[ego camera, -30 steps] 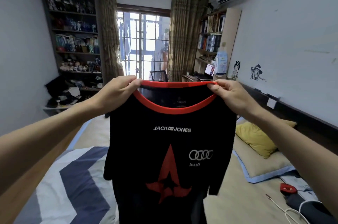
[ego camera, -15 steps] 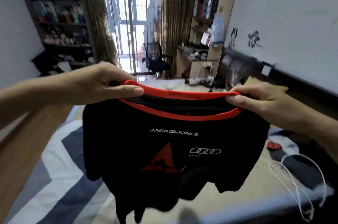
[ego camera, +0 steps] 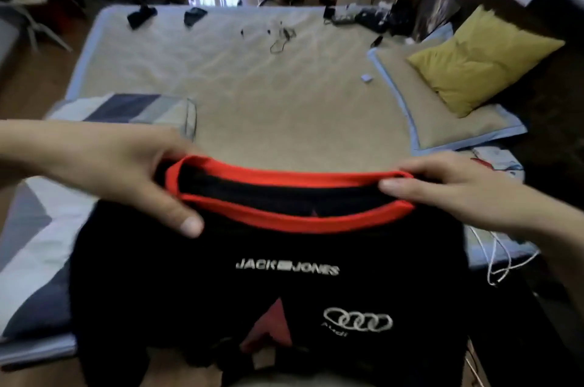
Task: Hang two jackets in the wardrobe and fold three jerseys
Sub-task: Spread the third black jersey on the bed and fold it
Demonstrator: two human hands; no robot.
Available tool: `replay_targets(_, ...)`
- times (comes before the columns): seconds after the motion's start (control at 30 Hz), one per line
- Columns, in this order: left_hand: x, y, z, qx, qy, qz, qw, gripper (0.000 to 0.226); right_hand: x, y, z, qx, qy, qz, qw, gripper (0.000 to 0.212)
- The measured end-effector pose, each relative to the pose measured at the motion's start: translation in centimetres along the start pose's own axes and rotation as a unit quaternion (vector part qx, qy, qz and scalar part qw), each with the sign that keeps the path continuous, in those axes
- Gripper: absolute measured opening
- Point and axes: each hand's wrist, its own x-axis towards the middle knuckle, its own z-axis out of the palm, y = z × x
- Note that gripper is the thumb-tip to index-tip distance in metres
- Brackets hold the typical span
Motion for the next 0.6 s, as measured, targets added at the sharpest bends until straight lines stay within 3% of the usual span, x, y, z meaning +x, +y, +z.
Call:
replay_targets(0.07,5.4,-2.8,-1.5,-0.016,0.044,-0.029,0.998,0.017,7.5,5.1,-0.6,-0.018,0.059,0.06,0.996,0.037)
replay_targets(0.17,14.7,-12.4,-2.9,-0.046,0.144,-0.1,0.983,0.009,19.1,15.5,-0.2,-0.013,0.088,0.125,0.988,0.052)
replay_targets(0.33,25.8,-30.9,-0.8,-0.115,0.149,-0.185,0.964,0.026,33.6,29.9,5.2,-0.036,0.08,0.179,0.98,0.027)
replay_targets(0.47,32.4,-45.0,4.4,-0.13,0.213,-0.239,0.938,0.028,41.7,40.8,11.1,-0.051,0.079,0.219,0.971,0.025)
replay_targets(0.6,35.7,-54.0,7.6,-0.194,0.277,-0.242,0.91,0.037,47.9,48.3,14.5,-0.069,0.12,0.228,0.964,0.029)
